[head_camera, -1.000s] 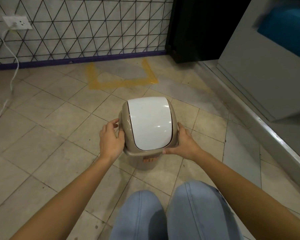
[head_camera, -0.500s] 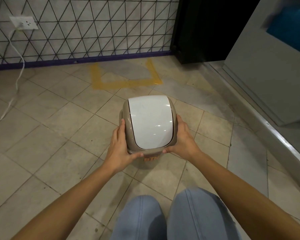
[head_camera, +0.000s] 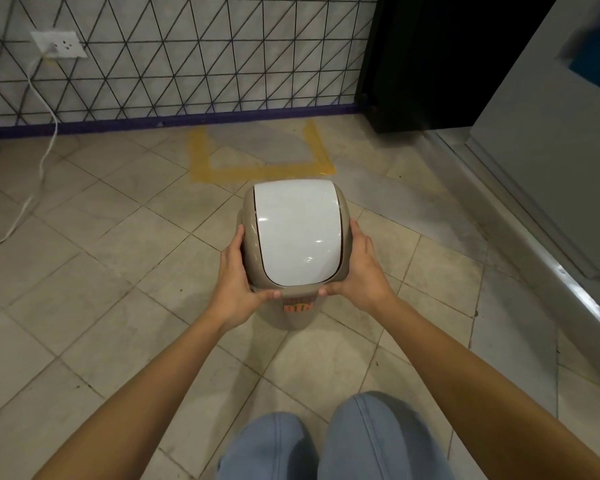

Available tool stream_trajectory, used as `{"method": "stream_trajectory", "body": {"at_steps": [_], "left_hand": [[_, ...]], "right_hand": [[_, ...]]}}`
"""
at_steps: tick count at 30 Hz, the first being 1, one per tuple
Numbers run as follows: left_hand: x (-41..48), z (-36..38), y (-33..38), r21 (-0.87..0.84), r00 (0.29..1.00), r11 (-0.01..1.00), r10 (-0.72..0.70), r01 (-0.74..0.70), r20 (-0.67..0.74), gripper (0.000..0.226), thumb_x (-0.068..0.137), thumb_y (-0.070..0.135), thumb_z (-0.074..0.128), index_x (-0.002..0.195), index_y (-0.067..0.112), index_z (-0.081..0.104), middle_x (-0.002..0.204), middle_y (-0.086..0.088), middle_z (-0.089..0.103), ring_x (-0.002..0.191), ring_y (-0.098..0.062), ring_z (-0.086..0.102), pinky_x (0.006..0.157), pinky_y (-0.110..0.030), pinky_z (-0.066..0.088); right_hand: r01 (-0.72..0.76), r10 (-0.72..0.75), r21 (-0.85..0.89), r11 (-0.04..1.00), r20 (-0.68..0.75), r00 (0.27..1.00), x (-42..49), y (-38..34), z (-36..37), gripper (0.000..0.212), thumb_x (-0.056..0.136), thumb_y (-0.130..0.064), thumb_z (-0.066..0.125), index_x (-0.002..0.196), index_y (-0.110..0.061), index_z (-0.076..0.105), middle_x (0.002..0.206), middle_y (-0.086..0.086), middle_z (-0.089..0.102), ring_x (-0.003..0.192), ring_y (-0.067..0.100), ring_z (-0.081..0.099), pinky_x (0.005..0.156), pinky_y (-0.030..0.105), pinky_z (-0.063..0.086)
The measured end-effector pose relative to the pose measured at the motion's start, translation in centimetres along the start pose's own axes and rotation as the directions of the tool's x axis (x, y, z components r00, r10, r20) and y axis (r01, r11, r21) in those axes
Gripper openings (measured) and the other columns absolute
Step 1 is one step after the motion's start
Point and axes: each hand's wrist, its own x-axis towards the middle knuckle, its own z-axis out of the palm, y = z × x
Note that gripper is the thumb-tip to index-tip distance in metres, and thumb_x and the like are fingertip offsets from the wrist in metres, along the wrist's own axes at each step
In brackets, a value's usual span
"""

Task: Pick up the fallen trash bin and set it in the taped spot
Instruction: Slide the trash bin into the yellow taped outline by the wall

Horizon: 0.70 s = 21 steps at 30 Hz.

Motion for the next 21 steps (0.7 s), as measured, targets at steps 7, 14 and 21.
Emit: {"method": "stream_trajectory", "body": {"at_steps": [7, 14, 21], "left_hand": [[2.7, 0.5, 0.5, -0.106, 0.999, 0.994, -0.029, 0.027, -0.018, 0.130, 0.053, 0.003, 0.088, 0.149, 0.015, 0.001, 0.151, -0.007, 0.014, 0.142, -0.017, 0.019, 0.111, -0.048, 0.032], [5.0, 0.3, 1.8, -0.149, 0.997, 0.986, -0.071, 0.068, -0.015, 0.125, 0.057, -0.011, 0.081, 0.149, 0.021, 0.002, 0.147, 0.008, 0.027, 0.136, -0.010, 0.030, 0.108, -0.048, 0.037], [8.1, -0.3, 0.8, -0.199, 0.996, 0.978, -0.079, 0.069, -0.041, 0.122, 0.061, -0.013, 0.078, 0.148, 0.025, 0.001, 0.145, 0.014, 0.024, 0.134, -0.004, 0.028, 0.110, -0.042, 0.034]], "right_hand": [[0.018, -0.018, 0.005, 1.000, 0.019, 1.000, 2.8, -0.1, -0.5, 0.141, 0.045, -0.013, 0.092, 0.149, -0.024, -0.002, 0.145, 0.005, 0.024, 0.135, 0.021, 0.027, 0.105, 0.036, 0.033], [0.011, -0.011, 0.023, 1.000, 0.015, 1.000, 5.5, -0.5, -0.3, 0.140, 0.047, -0.013, 0.092, 0.149, -0.027, -0.003, 0.146, 0.004, 0.024, 0.135, 0.022, 0.030, 0.105, 0.041, 0.037], [0.060, -0.060, 0.029, 0.998, 0.007, 0.998, 9.3, -1.0, 0.0, 0.140, 0.044, -0.012, 0.092, 0.149, -0.025, 0.000, 0.144, 0.005, 0.027, 0.132, 0.020, 0.031, 0.103, 0.039, 0.038]]}}
